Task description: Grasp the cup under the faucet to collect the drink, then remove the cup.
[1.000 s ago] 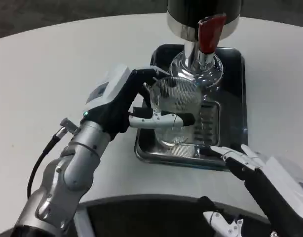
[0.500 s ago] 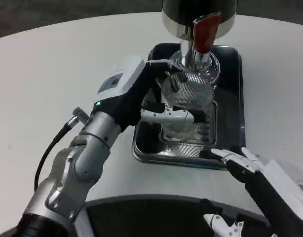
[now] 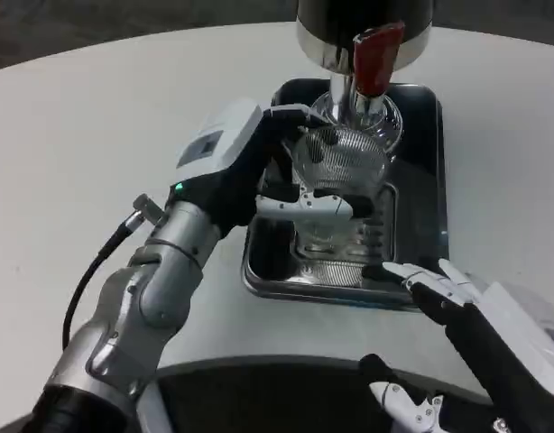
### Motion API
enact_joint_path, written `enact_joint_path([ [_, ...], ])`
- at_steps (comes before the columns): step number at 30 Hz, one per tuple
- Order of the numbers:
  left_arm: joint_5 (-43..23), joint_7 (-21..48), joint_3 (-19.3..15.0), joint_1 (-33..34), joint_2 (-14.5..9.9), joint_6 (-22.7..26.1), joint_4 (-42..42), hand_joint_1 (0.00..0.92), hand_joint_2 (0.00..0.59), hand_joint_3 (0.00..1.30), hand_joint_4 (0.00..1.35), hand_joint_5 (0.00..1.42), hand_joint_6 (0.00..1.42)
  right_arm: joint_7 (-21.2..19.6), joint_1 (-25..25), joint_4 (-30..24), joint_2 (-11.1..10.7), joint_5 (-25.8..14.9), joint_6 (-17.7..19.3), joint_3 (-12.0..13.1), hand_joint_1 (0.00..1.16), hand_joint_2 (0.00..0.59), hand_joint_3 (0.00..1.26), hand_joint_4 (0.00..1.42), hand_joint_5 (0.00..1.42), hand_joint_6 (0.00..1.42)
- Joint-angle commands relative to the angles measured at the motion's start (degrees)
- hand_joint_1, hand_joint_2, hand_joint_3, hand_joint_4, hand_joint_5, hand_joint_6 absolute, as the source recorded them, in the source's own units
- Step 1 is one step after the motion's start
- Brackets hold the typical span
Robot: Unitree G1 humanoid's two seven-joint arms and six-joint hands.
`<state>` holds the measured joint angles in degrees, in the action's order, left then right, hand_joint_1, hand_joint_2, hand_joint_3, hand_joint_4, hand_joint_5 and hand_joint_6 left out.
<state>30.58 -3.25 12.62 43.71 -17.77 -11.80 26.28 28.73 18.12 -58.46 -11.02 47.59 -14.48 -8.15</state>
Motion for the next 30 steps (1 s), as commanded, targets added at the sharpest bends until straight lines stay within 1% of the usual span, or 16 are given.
enact_joint_path([
  [1, 0.73, -2.04, 0.66, -1.20, 0.14, -0.61, 1.06, 0.624, 0.019, 0.66, 0.67, 0.74, 0.47, 0.33, 0.18, 0.62, 0.18, -0.51, -0.33, 0.04, 0.63, 0.421, 0.19, 0.13, 0.03, 0.00],
  [15, -0.39, -1.69, 1.70, -3.30, 2.01, -1.36, 0.24, 0.609, 0.024, 0.66, 0.68, 0.74, 0.47, 0.15, 0.27, 0.82, 0.28, -0.98, -0.50, 0.43, 0.63, 0.421, 0.19, 0.13, 0.03, 0.00],
  [21, -0.26, -1.79, 2.22, -3.43, 2.18, -1.25, 0.34, 0.607, 0.025, 0.66, 0.68, 0.74, 0.47, 0.14, 0.56, 0.73, 0.22, -1.34, -0.46, 0.79, 0.63, 0.421, 0.19, 0.13, 0.03, 0.00],
  [30, -0.29, -2.01, 2.07, -3.48, 1.92, -1.11, -0.10, 0.607, 0.025, 0.66, 0.68, 0.74, 0.47, -0.01, 0.93, 0.60, 0.32, -1.55, -0.31, 0.79, 0.63, 0.421, 0.19, 0.13, 0.03, 0.00],
])
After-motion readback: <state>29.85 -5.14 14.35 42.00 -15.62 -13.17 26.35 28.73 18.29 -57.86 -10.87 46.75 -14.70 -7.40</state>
